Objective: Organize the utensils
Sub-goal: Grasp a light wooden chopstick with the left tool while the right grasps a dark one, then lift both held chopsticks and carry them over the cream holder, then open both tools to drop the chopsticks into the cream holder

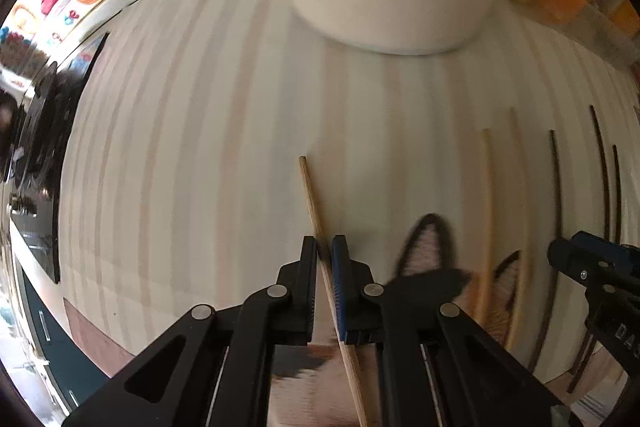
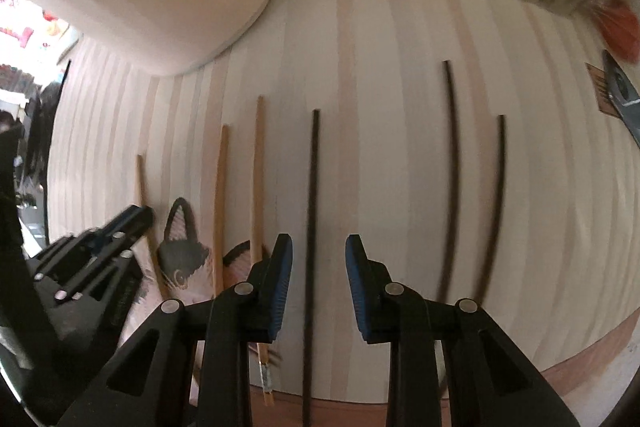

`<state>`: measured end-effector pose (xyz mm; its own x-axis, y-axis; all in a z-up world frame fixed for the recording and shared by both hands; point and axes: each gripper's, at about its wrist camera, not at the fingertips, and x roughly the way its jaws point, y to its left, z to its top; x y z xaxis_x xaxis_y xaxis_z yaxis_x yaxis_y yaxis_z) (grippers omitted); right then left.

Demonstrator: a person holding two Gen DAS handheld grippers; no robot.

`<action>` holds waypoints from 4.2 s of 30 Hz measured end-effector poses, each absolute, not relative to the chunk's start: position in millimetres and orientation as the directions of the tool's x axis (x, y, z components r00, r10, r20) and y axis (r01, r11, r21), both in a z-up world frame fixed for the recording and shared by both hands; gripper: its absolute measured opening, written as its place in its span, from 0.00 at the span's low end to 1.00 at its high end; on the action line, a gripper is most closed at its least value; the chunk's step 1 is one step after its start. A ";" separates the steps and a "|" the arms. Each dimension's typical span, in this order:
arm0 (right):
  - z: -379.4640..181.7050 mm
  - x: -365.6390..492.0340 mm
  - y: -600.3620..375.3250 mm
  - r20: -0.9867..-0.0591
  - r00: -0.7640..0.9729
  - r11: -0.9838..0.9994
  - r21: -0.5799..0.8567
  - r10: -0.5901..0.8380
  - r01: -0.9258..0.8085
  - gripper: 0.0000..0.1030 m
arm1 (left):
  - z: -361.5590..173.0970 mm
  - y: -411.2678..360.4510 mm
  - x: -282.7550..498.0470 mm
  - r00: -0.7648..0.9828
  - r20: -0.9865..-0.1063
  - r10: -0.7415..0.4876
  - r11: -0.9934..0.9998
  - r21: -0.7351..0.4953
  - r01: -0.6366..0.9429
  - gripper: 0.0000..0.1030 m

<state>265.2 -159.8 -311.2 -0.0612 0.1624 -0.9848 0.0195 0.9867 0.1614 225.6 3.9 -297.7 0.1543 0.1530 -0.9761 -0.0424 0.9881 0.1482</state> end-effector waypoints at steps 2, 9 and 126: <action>-313.2 264.7 -153.1 -0.990 -0.058 0.991 0.132 0.132 -0.005 0.25 | -298.1 8.9 223.2 0.158 -0.975 0.154 0.988 0.148 -0.047 0.05; -322.0 264.4 -154.6 -0.996 -0.094 0.997 0.021 0.013 -0.078 0.07 | -299.9 14.1 232.1 0.153 -0.978 0.141 0.988 0.130 -0.079 0.05; -6.6 478.1 -126.6 -0.806 0.531 0.963 0.256 0.262 -0.086 0.05 | 17.6 44.0 391.6 0.701 -0.713 0.004 0.978 -0.142 -0.151 0.03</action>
